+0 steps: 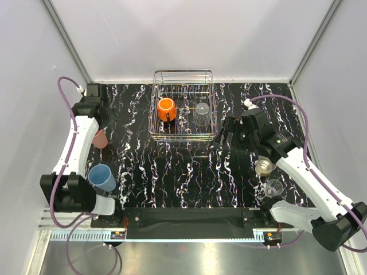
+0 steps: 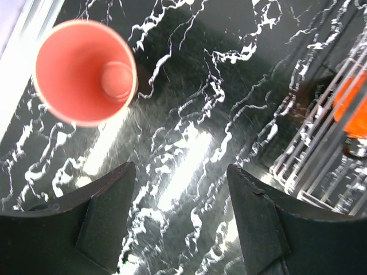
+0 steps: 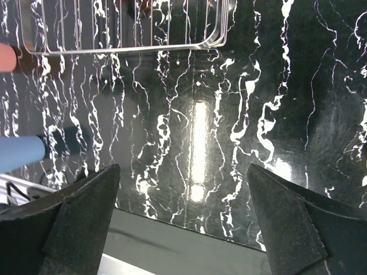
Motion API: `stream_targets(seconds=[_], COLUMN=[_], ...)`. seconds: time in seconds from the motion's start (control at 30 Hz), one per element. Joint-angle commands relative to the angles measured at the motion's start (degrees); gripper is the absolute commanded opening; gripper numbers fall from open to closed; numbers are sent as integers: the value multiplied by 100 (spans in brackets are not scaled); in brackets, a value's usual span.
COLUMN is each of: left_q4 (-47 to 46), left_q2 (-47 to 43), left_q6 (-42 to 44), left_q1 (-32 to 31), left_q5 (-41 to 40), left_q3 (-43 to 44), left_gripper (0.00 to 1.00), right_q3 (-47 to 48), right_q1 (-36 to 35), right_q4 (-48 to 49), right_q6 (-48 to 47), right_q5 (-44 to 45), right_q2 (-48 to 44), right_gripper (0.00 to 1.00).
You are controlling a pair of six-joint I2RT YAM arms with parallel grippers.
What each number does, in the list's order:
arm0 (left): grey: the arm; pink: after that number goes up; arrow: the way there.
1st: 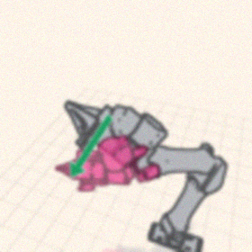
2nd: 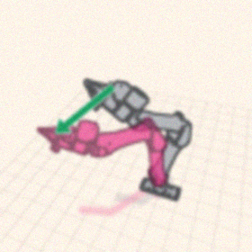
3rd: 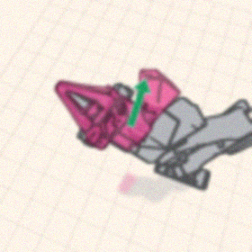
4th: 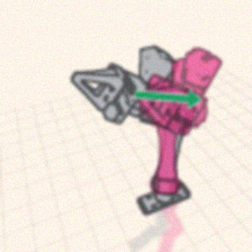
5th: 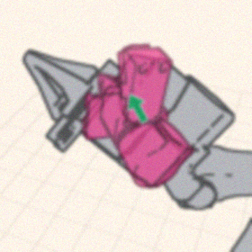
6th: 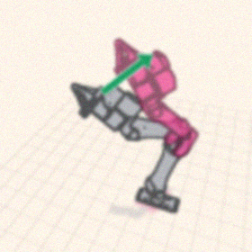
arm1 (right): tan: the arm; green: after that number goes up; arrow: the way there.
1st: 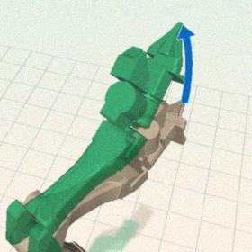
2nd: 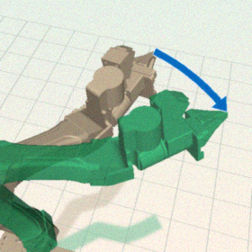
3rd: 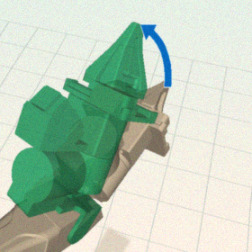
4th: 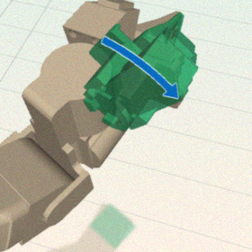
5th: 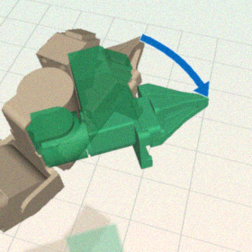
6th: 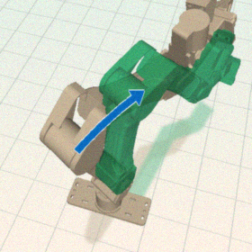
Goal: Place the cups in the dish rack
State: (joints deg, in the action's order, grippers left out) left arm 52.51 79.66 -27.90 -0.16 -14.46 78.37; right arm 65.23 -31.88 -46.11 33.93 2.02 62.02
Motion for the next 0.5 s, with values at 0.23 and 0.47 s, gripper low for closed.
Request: stream_targets(seconds=[0.23, 0.47], left_q4=[-1120, -1384], left_q2=[340, 507], left_q6=[382, 268], left_q1=[8, 560], left_q5=[-1200, -822], left_q3=[100, -137], left_gripper=[71, 70], right_q3=[-19, 112], right_q1=[-29, -20], right_q4=[-13, 137], right_q6=[-432, -238], right_q5=[141, -175], right_q2=[-568, -630], right_gripper=[100, 100])
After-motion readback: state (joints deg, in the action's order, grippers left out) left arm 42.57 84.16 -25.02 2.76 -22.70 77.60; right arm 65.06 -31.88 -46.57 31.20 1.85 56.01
